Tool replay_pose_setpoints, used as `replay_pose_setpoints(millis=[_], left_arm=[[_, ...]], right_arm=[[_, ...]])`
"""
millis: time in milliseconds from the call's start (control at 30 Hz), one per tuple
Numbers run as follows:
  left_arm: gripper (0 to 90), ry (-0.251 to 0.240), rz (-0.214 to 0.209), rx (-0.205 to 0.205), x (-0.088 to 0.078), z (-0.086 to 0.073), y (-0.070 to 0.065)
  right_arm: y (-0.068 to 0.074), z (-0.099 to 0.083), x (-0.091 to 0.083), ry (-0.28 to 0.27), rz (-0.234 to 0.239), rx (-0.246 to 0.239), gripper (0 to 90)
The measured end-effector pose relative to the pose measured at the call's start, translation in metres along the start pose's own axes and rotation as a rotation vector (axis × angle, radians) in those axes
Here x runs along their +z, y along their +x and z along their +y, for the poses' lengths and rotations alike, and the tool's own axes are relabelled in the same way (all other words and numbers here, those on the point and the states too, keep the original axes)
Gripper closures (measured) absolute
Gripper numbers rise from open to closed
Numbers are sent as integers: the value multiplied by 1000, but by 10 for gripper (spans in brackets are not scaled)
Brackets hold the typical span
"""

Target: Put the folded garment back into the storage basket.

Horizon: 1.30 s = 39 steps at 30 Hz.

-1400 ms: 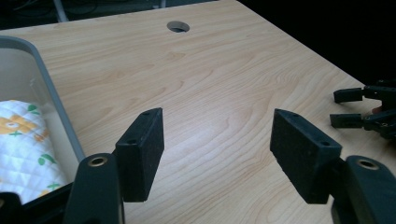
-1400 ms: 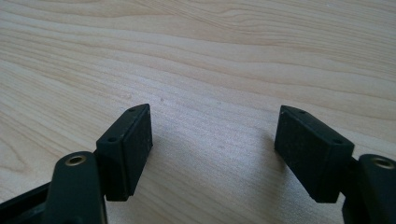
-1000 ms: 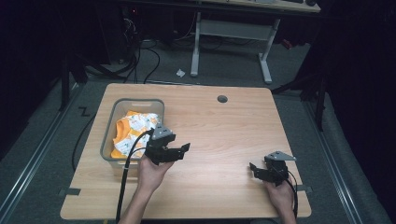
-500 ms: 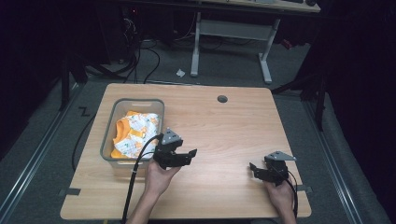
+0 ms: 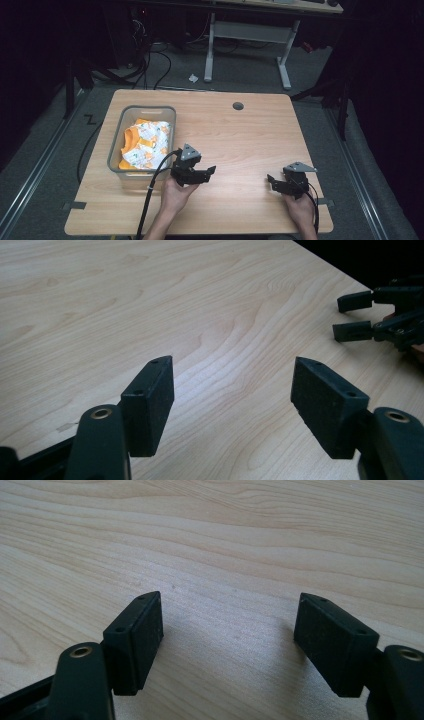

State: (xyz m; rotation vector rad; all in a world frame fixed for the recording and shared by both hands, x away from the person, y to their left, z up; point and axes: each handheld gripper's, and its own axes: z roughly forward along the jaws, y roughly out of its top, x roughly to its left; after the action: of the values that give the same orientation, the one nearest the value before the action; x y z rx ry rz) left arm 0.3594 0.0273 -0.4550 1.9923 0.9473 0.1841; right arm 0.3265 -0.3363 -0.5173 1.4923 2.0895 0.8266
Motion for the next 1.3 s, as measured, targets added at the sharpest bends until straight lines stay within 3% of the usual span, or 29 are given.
replay_pose_setpoints(millis=[600,1133,1300], left_arm=[[345,24,7,15,20,-15,-11],[349,49,39,-18,33,-33,-6],[349,67,63,-5,38,-38,-5]], right_arm=[[0,0,0,0,0,-1,279],[0,0,0,0,0,-1,279],[0,0,0,0,0,-1,279]])
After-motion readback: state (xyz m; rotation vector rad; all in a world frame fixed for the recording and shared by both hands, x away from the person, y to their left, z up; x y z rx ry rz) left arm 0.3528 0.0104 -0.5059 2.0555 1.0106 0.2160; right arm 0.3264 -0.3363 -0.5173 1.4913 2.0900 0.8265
